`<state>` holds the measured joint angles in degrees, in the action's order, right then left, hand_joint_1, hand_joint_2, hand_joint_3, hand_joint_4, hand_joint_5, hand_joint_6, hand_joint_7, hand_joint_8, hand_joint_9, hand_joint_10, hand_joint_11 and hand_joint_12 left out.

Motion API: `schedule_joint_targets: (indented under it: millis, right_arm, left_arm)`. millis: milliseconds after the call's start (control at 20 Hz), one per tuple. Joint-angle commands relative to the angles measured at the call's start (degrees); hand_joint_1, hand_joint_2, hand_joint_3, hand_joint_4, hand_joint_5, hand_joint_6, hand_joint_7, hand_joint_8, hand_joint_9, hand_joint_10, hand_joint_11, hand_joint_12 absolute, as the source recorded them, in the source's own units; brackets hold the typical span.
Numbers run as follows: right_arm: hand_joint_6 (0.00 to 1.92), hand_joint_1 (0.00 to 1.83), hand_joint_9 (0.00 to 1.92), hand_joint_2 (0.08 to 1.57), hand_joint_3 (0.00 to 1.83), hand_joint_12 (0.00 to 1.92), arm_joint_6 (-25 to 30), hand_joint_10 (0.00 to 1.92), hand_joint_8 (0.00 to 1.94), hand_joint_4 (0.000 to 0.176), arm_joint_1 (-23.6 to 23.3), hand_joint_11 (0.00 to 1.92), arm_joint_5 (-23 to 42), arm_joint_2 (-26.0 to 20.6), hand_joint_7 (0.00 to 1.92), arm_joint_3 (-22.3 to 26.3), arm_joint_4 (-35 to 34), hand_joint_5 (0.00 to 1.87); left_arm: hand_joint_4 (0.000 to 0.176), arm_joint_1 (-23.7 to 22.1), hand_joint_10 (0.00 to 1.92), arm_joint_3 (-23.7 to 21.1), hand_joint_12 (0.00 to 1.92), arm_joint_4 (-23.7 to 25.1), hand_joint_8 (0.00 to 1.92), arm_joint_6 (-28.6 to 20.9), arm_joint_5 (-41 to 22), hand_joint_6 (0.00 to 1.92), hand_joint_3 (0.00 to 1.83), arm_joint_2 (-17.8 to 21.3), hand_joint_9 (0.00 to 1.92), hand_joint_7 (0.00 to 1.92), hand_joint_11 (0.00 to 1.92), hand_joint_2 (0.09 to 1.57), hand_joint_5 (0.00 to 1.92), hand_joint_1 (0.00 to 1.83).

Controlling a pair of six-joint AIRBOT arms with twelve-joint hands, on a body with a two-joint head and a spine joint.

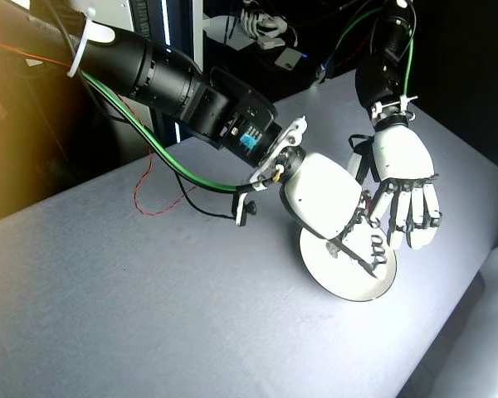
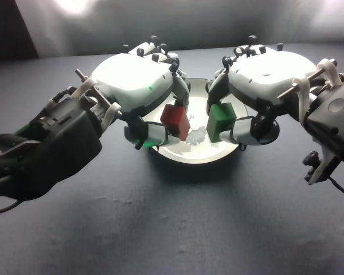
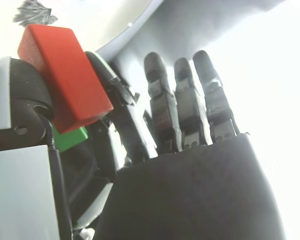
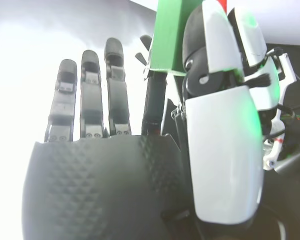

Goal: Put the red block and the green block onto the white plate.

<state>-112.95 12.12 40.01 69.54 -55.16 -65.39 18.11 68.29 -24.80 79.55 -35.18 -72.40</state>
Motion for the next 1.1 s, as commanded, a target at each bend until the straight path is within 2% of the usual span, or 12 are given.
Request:
schedule_joint_targets:
  millis: [0, 50, 150, 350, 600, 750, 800, 850, 900, 950, 1000, 1050]
  right_arm:
    - [0.87, 1.04, 0.23, 1.08, 0.0, 0.2, 0.37, 0.01, 0.01, 0.176, -0.32, 0.0, 4.03, -0.51, 0.43, -0.21, 3.79, 1.04]
    - [0.88, 1.04, 0.23, 1.08, 0.0, 0.21, 0.75, 0.01, 0.0, 0.176, -0.22, 0.0, 4.08, -0.51, 0.44, -0.53, 3.79, 1.04]
    - [0.87, 1.04, 0.24, 1.08, 0.0, 0.28, 0.77, 0.01, 0.0, 0.176, 0.19, 0.0, 4.08, -0.51, 0.45, -0.84, 3.79, 1.04]
    - [0.9, 1.03, 0.21, 1.09, 0.0, 0.21, 0.9, 0.0, 0.0, 0.176, 1.05, 0.0, 4.22, -0.5, 0.45, -0.91, 4.39, 1.02]
    - [0.9, 1.03, 0.22, 1.09, 0.0, 0.25, 1.25, 0.0, 0.01, 0.176, 1.08, 0.0, 4.33, -0.53, 0.47, -0.97, 4.39, 1.02]
    - [0.87, 1.04, 0.23, 1.08, 0.0, 0.24, 1.24, 0.0, 0.0, 0.176, 1.16, 0.0, 4.33, -0.53, 0.46, -1.07, 4.39, 1.04]
    - [0.97, 1.01, 0.2, 1.1, 0.01, 0.13, 1.24, 0.0, 0.01, 0.176, 1.21, 0.0, 4.33, -0.53, 0.39, -1.09, 4.39, 0.98]
    - [0.41, 0.9, 0.19, 0.97, 0.0, 0.03, 1.24, 0.0, 0.0, 0.087, 1.29, 0.0, 4.33, -0.53, 0.38, -1.09, 4.42, 0.78]
    - [0.14, 0.86, 0.14, 0.94, 0.0, 0.0, 1.24, 0.0, 0.0, 0.054, 1.57, 0.0, 4.44, -0.53, 0.33, -1.09, 4.66, 0.73]
    - [0.04, 0.81, 0.12, 0.92, 0.0, 0.0, 1.24, 0.0, 0.0, 0.057, 1.81, 0.0, 4.68, -0.53, 0.3, -1.09, 4.92, 0.68]
    - [0.01, 0.74, 0.08, 0.93, 0.0, 0.0, 1.24, 0.0, 0.0, 0.058, 2.04, 0.0, 4.77, -0.53, 0.25, -1.08, 5.1, 0.57]
    - [0.0, 0.72, 0.05, 0.93, 0.01, 0.0, 1.24, 0.0, 0.0, 0.045, 2.18, 0.0, 4.82, -0.53, 0.21, -1.09, 5.26, 0.47]
  left_arm:
    - [0.176, -0.28, 0.01, 0.78, 0.68, 2.41, 0.0, -0.98, -6.38, 0.86, 0.0, 0.27, 0.24, 0.49, 0.0, 1.07, 1.06, 1.04]
    - [0.176, -0.28, 0.01, 1.8, 0.75, 3.35, 0.0, -2.12, -6.41, 0.87, 0.0, -0.28, 0.25, 0.49, 0.0, 1.07, 1.06, 1.04]
    - [0.176, -0.16, 0.0, 3.45, 0.75, 4.37, 0.0, -3.4, -6.94, 0.81, 0.0, -1.02, 0.24, 0.5, 0.0, 1.06, 1.09, 1.05]
    - [0.176, 0.15, 0.01, 5.57, 0.56, 5.23, 0.0, -4.49, -7.82, 0.87, 0.0, -1.7, 0.2, 0.46, 0.0, 1.08, 1.05, 1.04]
    - [0.176, 0.71, 0.01, 6.68, 0.82, 5.69, 0.0, -5.22, -8.49, 0.85, 0.0, -1.93, 0.25, 0.5, 0.0, 1.07, 1.07, 1.04]
    - [0.176, 0.8, 0.01, 6.77, 0.77, 5.68, 0.0, -5.22, -8.56, 0.88, 0.0, -2.02, 0.25, 0.49, 0.0, 1.08, 1.05, 1.04]
    - [0.176, 0.8, 0.0, 6.77, 0.72, 5.65, 0.0, -5.22, -8.62, 0.94, 0.0, -2.05, 0.22, 0.46, 0.0, 1.09, 1.0, 1.02]
    - [0.13, 0.8, 0.0, 6.77, 0.54, 5.63, 0.0, -5.22, -8.69, 0.43, 0.0, -2.08, 0.14, 0.37, 0.0, 1.1, 0.8, 0.81]
    - [0.134, 0.82, 0.0, 6.73, 0.43, 5.58, 0.0, -5.22, -8.7, 0.17, 0.0, -2.11, 0.11, 0.33, 0.0, 1.11, 0.74, 0.7]
    - [0.146, 0.85, 0.0, 6.68, 0.37, 5.53, 0.0, -5.22, -8.7, 0.06, 0.0, -2.11, 0.1, 0.3, 0.0, 1.13, 0.64, 0.56]
    - [0.138, 0.89, 0.0, 6.65, 0.37, 5.49, 0.0, -5.22, -8.73, 0.01, 0.0, -2.11, 0.1, 0.27, 0.0, 1.13, 0.49, 0.44]
    - [0.061, 0.97, 0.0, 6.6, 0.32, 5.49, 0.0, -5.22, -8.84, 0.0, 0.0, -2.1, 0.09, 0.22, 0.0, 1.12, 0.35, 0.37]
